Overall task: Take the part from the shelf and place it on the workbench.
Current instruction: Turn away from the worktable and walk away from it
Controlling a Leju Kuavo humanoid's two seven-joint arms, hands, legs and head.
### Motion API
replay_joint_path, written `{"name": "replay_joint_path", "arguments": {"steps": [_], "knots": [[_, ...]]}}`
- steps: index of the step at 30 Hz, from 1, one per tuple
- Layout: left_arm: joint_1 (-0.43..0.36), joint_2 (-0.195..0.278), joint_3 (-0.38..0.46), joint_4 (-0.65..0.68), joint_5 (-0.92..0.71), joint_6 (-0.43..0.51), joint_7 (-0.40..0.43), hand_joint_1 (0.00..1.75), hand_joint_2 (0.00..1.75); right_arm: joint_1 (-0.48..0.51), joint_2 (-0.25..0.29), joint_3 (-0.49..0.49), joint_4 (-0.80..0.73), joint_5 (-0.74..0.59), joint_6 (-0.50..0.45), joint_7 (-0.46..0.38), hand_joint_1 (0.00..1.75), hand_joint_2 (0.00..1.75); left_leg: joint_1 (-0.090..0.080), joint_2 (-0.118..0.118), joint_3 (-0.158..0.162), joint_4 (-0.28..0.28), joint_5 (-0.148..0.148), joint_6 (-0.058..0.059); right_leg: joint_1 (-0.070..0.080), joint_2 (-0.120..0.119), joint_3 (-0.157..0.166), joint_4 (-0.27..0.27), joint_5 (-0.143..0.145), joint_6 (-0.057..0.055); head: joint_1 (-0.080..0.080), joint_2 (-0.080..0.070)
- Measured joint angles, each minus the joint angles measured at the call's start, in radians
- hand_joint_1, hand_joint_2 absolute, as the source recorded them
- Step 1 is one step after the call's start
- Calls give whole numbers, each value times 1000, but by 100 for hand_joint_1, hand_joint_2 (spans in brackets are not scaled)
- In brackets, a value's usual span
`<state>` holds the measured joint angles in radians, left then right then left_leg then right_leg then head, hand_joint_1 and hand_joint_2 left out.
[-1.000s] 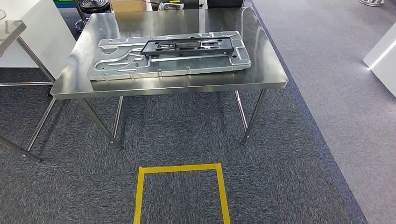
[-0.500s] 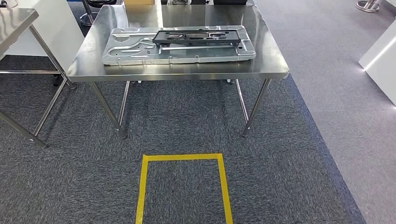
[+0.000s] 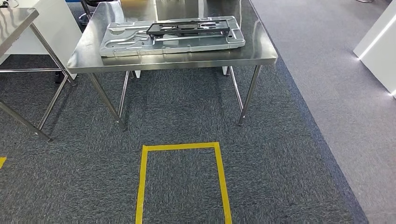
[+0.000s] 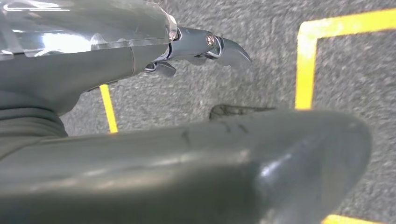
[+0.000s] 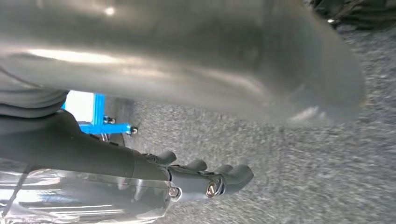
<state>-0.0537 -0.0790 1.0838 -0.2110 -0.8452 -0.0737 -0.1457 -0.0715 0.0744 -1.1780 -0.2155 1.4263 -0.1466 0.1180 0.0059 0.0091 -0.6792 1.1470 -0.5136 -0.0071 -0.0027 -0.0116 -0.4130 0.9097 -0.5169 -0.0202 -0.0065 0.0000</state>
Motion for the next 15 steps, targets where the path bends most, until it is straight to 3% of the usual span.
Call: {"name": "replay_joint_path", "arguments": {"steps": [1, 3, 4, 7, 8, 11, 13, 15], "knots": [[1, 0, 0, 0, -1, 0, 1, 0, 0, 1, 0, 0, 0, 0, 0, -1, 0, 0, 2, 0, -18, 67, -34, -4, 1, 0, -10, 2, 6, 0, 0, 0], [2, 1, 0, 0, -1, 0, 2, 0, 0, 2, 0, 0, 0, 0, 3, -7, 0, 0, 5, 0, -14, 123, -42, -9, 0, 0, -30, 12, 15, 3, 0, 0], [2, 1, 0, 0, -1, 1, 2, 0, 0, 3, 0, 0, 1, 0, 6, -13, 0, 0, 6, 0, 18, 88, -21, -10, 0, 0, -38, 19, 17, 5, 0, 0], [0, 4, 0, 0, -1, 3, 2, 0, 0, 2, 2, 0, 3, 0, 12, -31, 0, 0, 5, -1, 152, -111, 29, -1, 0, 1, -59, 43, 14, 15, 0, 0], [0, 5, 0, 0, -1, 3, 2, 0, 0, 1, 2, 0, 3, 0, 15, -32, 0, 0, 3, -1, 171, -145, 28, 5, 1, 1, -64, 50, 13, 20, 0, 0], [0, 6, 0, 0, -4, 1, 6, 0, 0, 0, 2, 0, 3, -3, 22, -19, 0, 0, 3, -1, 166, -160, 27, 24, 2, 1, -72, 60, 13, 37, 0, 0], [-1, 7, 0, 0, -5, 0, 11, 0, 0, 0, 3, 0, 3, -4, 22, -6, 0, 87, 6, 0, 161, -165, 34, 37, 0, 4, -94, 103, -17, 49, 0, 0], [-1, 8, 0, 0, -6, 0, 18, 0, 0, 0, 3, 0, 4, -5, 23, 6, 0, 175, 5, 1, 154, -166, 39, 45, -4, 7, -154, 223, -83, 57, 0, 0]]}}
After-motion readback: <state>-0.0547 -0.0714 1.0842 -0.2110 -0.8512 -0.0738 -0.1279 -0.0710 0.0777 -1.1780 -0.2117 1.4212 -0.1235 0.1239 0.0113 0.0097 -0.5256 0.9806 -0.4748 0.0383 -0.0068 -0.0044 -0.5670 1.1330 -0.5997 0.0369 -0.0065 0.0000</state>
